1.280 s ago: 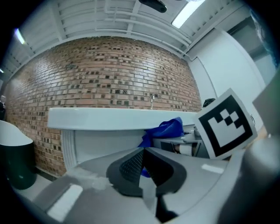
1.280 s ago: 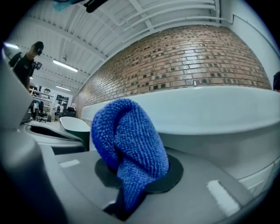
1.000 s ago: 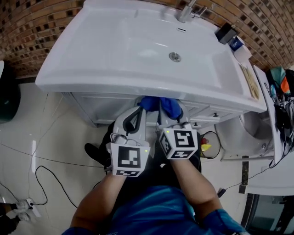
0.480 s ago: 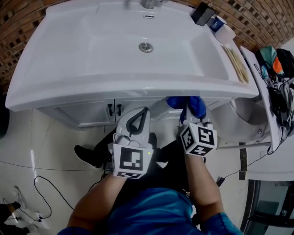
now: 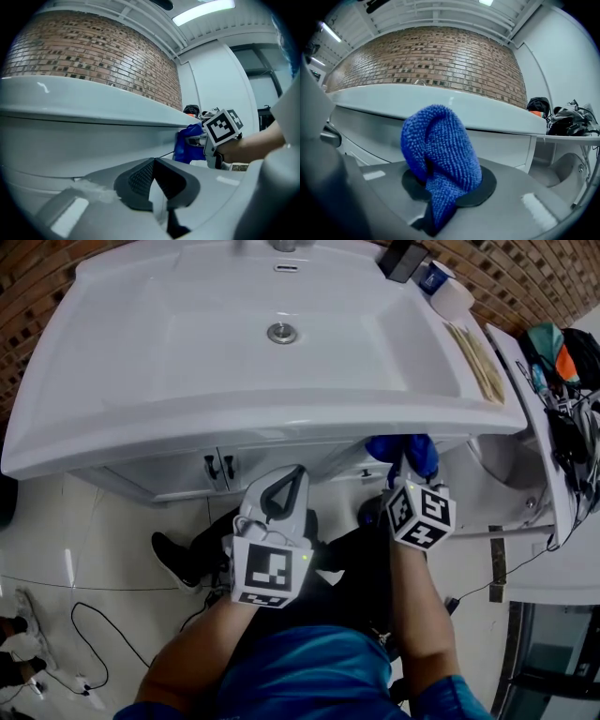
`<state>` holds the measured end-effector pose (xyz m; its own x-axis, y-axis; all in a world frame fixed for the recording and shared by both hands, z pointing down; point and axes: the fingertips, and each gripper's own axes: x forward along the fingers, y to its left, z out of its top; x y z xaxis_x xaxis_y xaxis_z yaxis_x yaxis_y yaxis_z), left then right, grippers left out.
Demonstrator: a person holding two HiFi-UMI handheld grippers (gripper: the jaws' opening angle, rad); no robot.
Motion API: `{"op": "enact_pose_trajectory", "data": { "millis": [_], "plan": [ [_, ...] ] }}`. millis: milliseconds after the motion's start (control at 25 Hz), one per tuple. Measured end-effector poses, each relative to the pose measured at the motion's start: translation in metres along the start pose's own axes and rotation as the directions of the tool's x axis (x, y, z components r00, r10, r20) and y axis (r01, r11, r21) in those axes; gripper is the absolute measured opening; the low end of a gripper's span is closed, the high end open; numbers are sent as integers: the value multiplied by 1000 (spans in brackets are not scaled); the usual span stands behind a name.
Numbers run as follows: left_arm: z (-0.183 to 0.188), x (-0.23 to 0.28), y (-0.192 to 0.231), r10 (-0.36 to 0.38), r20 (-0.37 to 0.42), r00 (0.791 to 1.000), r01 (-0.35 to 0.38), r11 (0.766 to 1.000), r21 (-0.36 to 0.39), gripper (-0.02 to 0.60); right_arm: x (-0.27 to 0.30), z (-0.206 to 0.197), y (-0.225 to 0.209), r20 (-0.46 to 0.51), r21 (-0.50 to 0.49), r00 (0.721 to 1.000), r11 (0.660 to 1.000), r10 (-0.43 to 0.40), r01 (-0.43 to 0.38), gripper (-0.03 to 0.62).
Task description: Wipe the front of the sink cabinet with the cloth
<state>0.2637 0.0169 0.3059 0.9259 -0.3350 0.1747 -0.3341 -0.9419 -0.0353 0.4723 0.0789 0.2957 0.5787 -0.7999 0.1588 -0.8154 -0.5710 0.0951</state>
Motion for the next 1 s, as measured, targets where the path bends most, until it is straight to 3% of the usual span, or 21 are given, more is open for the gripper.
{"op": "enact_pose_trajectory", "data": {
  "millis": [320,680,840,1000],
  "plan": [
    [9,-4,6,21,25,999,-21,1000,1,3,-16,2,8,6,40,1000,999,6,-6,67],
    [1,-54,71,182,25,983,-182,983,-4,3,-38,9,122,26,103,975,969,221,-223,71],
    [-4,-93,117,288,26,957,-287,958,-13,3,-53,16,200,45,90,926,922,375,-377,71],
    [-10,-140,166,402,27,915,-401,915,-34,3,-71,21,292,43,75,831,827,555,-557,71]
  ]
}}
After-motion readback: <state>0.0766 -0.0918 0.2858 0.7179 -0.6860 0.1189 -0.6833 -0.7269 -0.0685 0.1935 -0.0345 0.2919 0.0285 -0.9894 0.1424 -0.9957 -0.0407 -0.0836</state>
